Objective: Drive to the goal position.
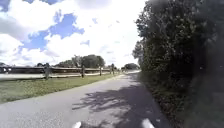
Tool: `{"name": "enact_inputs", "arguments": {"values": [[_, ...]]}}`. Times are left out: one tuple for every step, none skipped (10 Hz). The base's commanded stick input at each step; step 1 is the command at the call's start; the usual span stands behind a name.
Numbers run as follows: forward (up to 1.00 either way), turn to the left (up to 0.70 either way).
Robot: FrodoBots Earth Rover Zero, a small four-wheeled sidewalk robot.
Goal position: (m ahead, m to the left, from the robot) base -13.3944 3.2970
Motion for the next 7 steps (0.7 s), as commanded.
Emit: {"name": "enact_inputs", "arguments": {"values": [[0.00, 0.70], [0.00, 0.70], [0.00, 0.70], [0.00, 0.70], [0.00, 0.70], [0.00, 0.70], [0.00, 0.70]]}}
